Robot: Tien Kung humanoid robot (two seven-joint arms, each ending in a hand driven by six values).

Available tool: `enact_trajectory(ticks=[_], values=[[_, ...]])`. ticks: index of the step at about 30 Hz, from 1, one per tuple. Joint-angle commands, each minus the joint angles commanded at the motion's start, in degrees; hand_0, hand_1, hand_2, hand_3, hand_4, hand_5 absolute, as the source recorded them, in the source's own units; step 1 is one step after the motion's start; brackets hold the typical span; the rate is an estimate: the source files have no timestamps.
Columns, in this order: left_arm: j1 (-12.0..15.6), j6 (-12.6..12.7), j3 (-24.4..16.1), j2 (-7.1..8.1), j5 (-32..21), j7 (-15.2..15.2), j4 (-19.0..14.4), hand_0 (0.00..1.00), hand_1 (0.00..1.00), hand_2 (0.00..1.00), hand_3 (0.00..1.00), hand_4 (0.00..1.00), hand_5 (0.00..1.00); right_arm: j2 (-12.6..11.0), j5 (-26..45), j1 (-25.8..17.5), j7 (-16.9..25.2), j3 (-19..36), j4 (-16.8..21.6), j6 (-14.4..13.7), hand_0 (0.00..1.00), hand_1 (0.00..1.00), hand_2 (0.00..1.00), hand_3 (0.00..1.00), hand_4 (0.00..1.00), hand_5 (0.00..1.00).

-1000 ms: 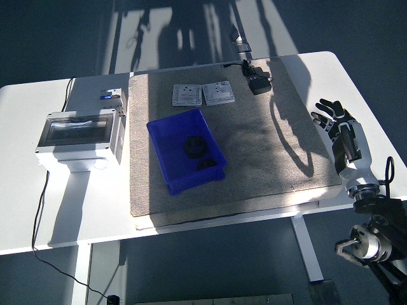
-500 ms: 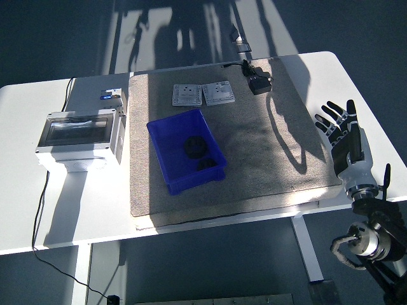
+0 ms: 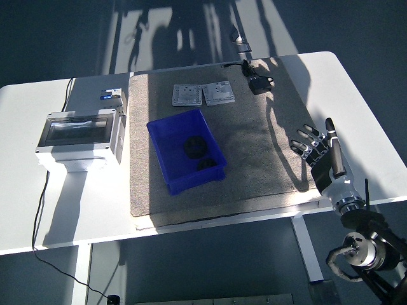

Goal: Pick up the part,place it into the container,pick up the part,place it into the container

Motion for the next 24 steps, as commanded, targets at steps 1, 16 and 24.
enact_trajectory(ticks=[1, 16, 24], values=[[0.01, -0.03, -0.22, 0.09, 0.35, 0.22, 0.00, 0.632, 0.637, 0.607, 0.642, 0.648, 0.899, 0.02, -0.19, -0.05, -0.37, -0.04, 0.00, 0.06, 0.744, 0.601, 0.686, 0.647, 0.918, 0.407], [0.13, 1.13, -1.60, 0.29, 1.03, 0.27, 0.00, 0.631, 0.634, 0.581, 0.627, 0.645, 0.884, 0.15, 0.14, -0.54, -0.02, 2.56, 0.15, 2.85, 0.739, 0.573, 0.670, 0.630, 0.946, 0.338], [0.15, 1.56, -1.66, 0.03, 0.21, -0.51, 0.00, 0.627, 0.632, 0.593, 0.613, 0.634, 0.854, -0.30, 0.01, -0.96, 0.04, 3.18, 0.21, 3.44, 0.745, 0.572, 0.667, 0.629, 0.972, 0.364]])
